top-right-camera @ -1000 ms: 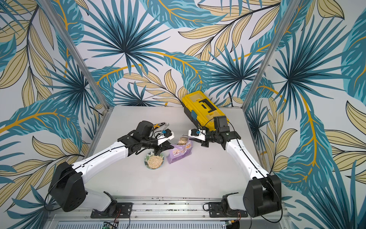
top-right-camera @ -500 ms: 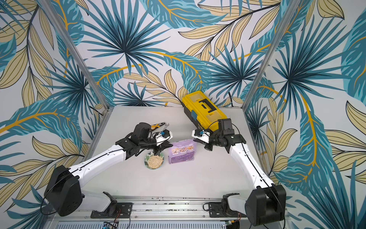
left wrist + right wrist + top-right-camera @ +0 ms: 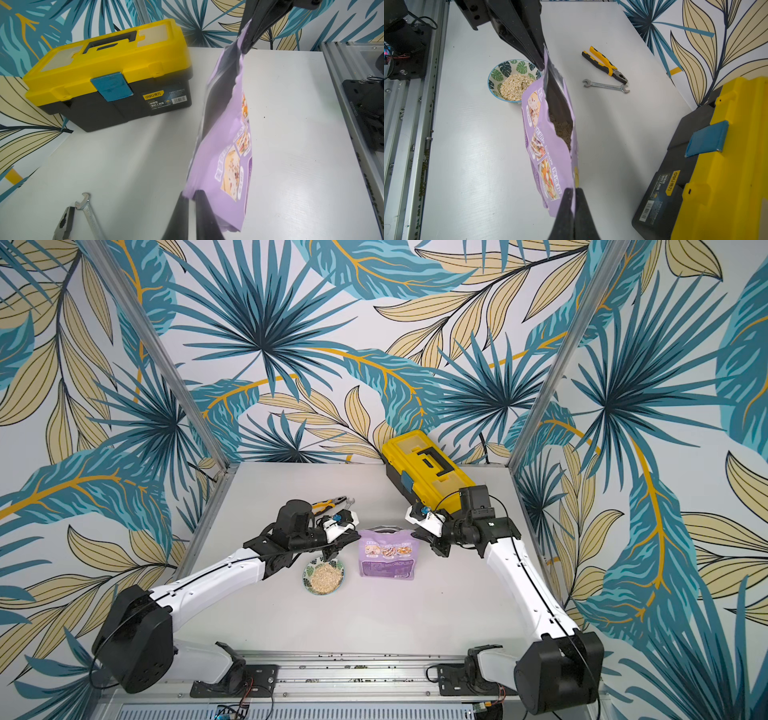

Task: Pour the oats into the breakfast bowl
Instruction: Adjust the oats bag at the center of the board.

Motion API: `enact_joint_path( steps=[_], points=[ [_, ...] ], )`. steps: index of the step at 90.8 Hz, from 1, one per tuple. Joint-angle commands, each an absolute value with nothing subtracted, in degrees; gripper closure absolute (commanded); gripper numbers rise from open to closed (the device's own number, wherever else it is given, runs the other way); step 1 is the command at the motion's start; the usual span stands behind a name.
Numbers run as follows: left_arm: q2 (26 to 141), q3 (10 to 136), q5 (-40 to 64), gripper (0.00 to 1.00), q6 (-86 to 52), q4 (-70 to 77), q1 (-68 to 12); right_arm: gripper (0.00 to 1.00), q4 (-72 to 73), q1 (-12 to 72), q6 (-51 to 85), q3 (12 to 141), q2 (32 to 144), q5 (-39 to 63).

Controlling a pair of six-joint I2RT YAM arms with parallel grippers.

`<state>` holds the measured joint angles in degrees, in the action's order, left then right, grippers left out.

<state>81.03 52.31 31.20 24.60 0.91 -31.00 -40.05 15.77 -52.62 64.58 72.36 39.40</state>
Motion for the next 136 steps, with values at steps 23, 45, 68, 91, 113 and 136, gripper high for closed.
enact_joint_path(
  steps=[23,45,68,91,113,136],
  points=[
    [84.9,54.4,39.3,0.80,27.1,3.3,-30.6,0.98,-39.0,16.3,-48.0,62.4,71.0,33.3],
    [80.2,53.2,40.8,0.53,32.4,-3.7,-30.4,0.98,-38.2,16.3,-48.7,62.0,70.8,33.4],
    [76.3,52.2,40.8,0.35,34.7,-3.4,-30.4,0.99,-37.6,16.3,-49.1,61.6,70.5,33.4],
    [81.9,55.9,45.9,0.28,36.5,-0.7,-30.4,0.99,-37.3,16.3,-49.4,61.7,70.3,33.3],
    [89.2,59.0,48.9,0.27,35.8,4.5,-30.7,0.98,-37.0,16.3,-49.8,61.3,69.7,33.7],
    [89.4,60.0,46.2,0.28,36.4,5.7,-30.9,0.98,-37.1,16.4,-50.0,61.2,69.4,33.7]
  ],
)
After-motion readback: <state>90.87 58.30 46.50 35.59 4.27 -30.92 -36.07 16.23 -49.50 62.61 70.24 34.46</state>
